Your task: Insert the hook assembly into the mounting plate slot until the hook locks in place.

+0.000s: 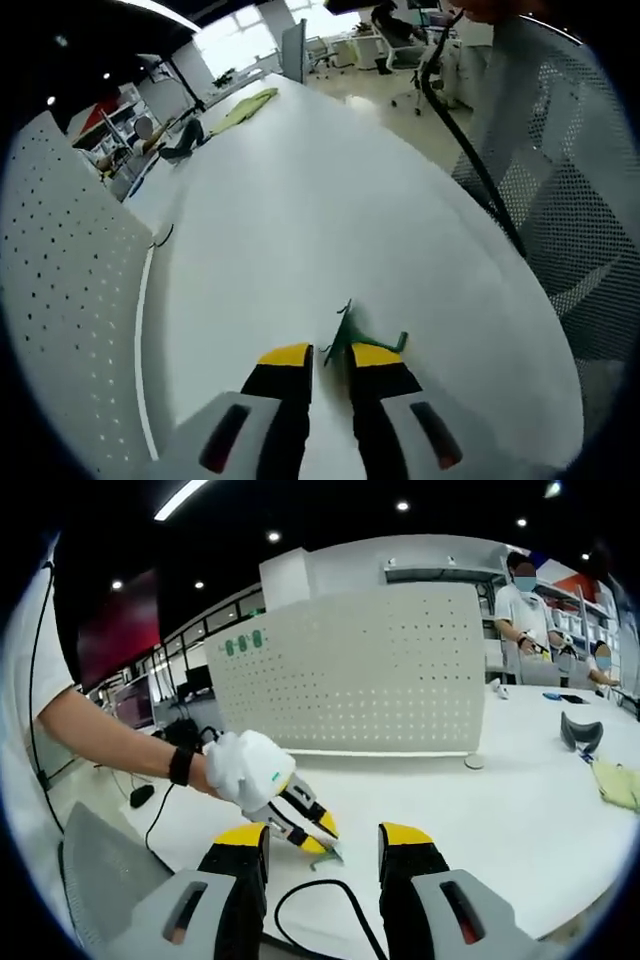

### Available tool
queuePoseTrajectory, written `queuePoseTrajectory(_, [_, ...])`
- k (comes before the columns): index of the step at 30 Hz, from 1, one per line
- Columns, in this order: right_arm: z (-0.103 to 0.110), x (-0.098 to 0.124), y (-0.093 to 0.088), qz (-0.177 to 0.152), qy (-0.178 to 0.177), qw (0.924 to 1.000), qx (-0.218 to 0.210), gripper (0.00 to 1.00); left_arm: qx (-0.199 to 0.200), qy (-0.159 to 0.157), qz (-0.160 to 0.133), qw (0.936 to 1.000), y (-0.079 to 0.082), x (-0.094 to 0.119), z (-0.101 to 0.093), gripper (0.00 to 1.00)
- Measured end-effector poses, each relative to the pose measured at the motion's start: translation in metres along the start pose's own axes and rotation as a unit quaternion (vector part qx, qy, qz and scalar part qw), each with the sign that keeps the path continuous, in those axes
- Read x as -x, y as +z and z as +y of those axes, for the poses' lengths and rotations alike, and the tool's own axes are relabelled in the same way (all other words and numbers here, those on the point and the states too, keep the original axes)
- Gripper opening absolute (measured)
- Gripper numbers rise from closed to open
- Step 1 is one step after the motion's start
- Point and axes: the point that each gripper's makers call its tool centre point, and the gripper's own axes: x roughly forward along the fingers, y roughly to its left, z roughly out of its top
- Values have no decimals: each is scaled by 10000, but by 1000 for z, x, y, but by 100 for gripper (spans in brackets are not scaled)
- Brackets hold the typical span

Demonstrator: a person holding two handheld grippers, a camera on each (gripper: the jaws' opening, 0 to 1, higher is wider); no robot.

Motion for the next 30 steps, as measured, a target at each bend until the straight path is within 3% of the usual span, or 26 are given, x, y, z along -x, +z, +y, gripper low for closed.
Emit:
queuePoseTrajectory(1, [0, 0, 0, 6, -2, 10000, 2, 44, -213, -29, -34, 9998, 2, 0, -2, 7])
queuePoseTrajectory(6, [-1, 1, -1, -32, -10, 10000, -85, 44, -323, -111, 20, 9994, 1, 0, -9, 5])
queuePoseTrajectory(13, [2, 0, 2, -56, 35, 10000, -48, 44, -38, 7, 13, 10000, 1, 5, -6, 4])
queuePoseTrajectory(16, [3, 0, 5, -90, 63, 9999, -43, 44, 282, 78, -128, 9995, 3, 11, -4, 3])
queuePoseTrajectory(20, [6, -3, 8, -111, 134, 9998, -3, 44, 534, 366, -65, 9979, -3, 24, 0, 3])
queuePoseTrajectory(30, [22, -9, 19, -171, 450, 9987, 159, 43, 1379, 961, -346, 9852, -2, 61, 2, 3])
